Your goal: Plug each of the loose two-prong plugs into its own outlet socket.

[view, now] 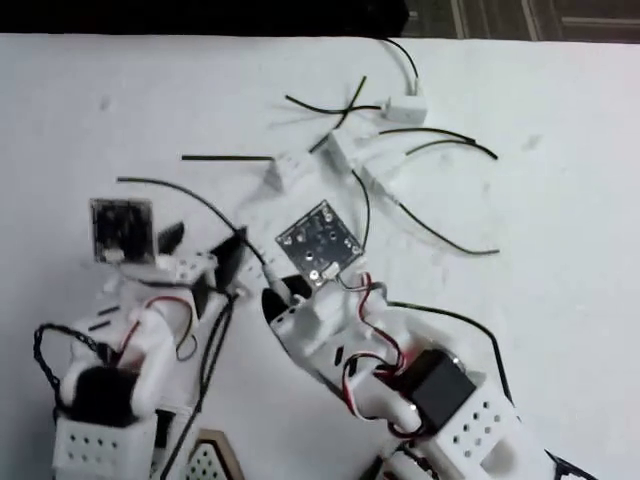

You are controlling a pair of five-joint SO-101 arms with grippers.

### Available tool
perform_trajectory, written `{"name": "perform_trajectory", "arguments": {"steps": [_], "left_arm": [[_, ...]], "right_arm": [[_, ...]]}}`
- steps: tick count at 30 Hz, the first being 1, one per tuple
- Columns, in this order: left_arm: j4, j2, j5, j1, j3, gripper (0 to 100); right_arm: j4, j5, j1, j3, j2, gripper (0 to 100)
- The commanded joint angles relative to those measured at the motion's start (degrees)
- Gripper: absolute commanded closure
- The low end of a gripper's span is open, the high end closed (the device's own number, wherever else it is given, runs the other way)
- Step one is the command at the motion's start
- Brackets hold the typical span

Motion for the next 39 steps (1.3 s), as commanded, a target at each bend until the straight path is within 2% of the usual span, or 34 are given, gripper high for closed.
{"name": "perform_trajectory", "arguments": {"steps": [1, 11, 17, 20, 26, 32, 35, 39], "left_arm": [[3.16, -7.52, -3.43, 6.46, 0.35, 71], [9.32, -14.81, -8.97, 15.25, 0.35, 71], [10.73, -16.48, -10.02, 15.43, 0.44, 71], [11.69, -17.01, -9.76, 11.47, 0.53, 71], [10.46, -17.01, -9.67, -1.63, 3.34, 71], [10.55, -17.01, -6.42, -7.43, 3.52, 71], [10.46, -17.01, -6.24, -11.3, 3.52, 75], [10.46, -17.01, -6.51, -12.18, 3.52, 79]], "right_arm": [[-3.91, 2.55, -0.57, 1.93, 0.31, 98.1], [-5.14, 4.22, -0.13, 4.4, 1.27, 98.1], [-9.19, 4.66, 5.32, 4.13, 9.54, 98.1], [-12.26, 5.01, 7.08, 4.04, 12.88, 98.1], [-19.3, 7.91, 7.25, 3.96, 19.21, 98.1], [-21.05, 8.7, 7.34, -2.81, 31.25, 98.1], [-21.14, 11.34, 7.25, -7.03, 38.2, 98.1], [-21.49, 11.87, 7.34, -12.22, 46.2, 98.1]]}}
